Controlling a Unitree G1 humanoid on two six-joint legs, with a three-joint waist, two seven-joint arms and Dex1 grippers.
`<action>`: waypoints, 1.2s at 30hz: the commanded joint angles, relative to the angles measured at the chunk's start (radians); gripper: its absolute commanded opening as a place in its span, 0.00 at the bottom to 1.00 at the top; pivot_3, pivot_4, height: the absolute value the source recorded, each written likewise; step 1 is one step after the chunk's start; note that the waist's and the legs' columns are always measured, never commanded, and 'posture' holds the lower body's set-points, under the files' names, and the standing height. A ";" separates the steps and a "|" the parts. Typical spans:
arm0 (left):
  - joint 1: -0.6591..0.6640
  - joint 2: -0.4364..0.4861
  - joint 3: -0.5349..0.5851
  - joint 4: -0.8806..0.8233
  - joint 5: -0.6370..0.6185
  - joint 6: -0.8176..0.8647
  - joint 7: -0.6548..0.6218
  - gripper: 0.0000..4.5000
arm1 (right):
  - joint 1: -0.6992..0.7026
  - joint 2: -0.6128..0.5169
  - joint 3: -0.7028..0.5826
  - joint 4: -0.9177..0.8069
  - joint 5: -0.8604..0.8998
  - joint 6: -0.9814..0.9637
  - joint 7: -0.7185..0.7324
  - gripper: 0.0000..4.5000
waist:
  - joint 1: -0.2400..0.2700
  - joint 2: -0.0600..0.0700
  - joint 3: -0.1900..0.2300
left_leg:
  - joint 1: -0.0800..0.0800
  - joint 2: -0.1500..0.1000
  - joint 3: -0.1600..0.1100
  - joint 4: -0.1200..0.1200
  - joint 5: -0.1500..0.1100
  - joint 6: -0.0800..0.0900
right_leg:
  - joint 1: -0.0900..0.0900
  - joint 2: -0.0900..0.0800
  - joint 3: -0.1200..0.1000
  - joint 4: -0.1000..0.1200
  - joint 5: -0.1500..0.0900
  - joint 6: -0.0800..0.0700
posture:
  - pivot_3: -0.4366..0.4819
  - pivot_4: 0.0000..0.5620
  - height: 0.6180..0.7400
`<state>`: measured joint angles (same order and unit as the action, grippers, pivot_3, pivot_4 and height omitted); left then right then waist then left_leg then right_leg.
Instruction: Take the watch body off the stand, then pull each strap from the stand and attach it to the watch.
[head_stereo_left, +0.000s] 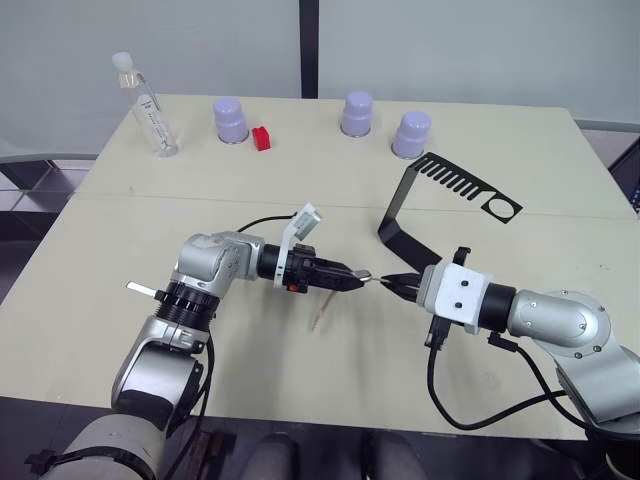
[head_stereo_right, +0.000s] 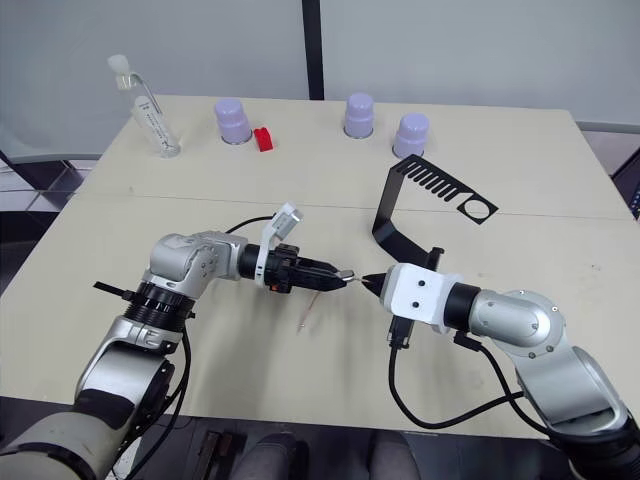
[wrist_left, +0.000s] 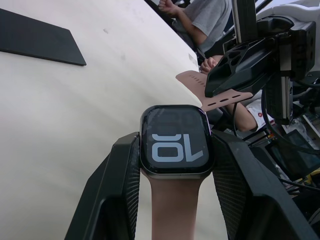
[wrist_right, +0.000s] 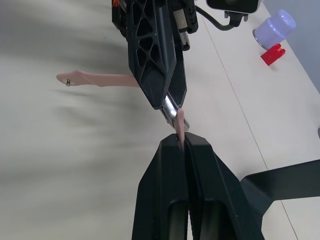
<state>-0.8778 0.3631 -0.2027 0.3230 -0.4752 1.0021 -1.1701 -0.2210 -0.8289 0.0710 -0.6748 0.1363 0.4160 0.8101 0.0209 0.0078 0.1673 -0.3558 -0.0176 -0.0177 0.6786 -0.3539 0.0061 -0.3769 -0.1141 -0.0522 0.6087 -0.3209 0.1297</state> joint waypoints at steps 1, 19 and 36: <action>-0.011 -0.007 0.025 -0.036 -0.030 0.003 0.002 0.35 | -0.012 -0.007 -0.013 -0.018 -0.011 -0.017 -0.002 0.00 | 0.000 0.000 0.000 | 0.000 0.000 0.000 0.000 0.000 0.000 | 0.000 0.000 0.000 0.000 0.000 0.000 | 0.48 0.27 1.00; -0.034 -0.047 0.065 -0.021 -0.059 0.059 0.024 0.35 | -0.059 0.005 0.013 -0.033 -0.066 -0.024 -0.008 0.00 | -0.001 0.000 0.000 | 0.000 0.000 0.000 0.000 0.000 0.000 | 0.000 0.000 0.000 0.000 0.000 0.000 | 0.48 0.27 1.00; -0.026 -0.079 0.091 -0.065 -0.089 0.136 0.068 0.35 | -0.051 -0.004 -0.021 -0.006 -0.027 -0.065 0.028 0.00 | -0.002 0.000 0.000 | 0.000 0.000 0.000 0.000 0.000 0.000 | 0.000 0.000 0.000 0.001 0.000 0.000 | 0.48 0.27 1.00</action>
<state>-0.8954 0.2949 -0.0991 0.3183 -0.5255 1.1426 -1.0860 -0.2649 -0.8406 0.0453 -0.6577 0.1033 0.3895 0.8359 0.0188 0.0078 0.1673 -0.3558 -0.0177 -0.0177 0.6788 -0.3539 0.0061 -0.3772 -0.1141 -0.0521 0.6097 -0.3209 0.1297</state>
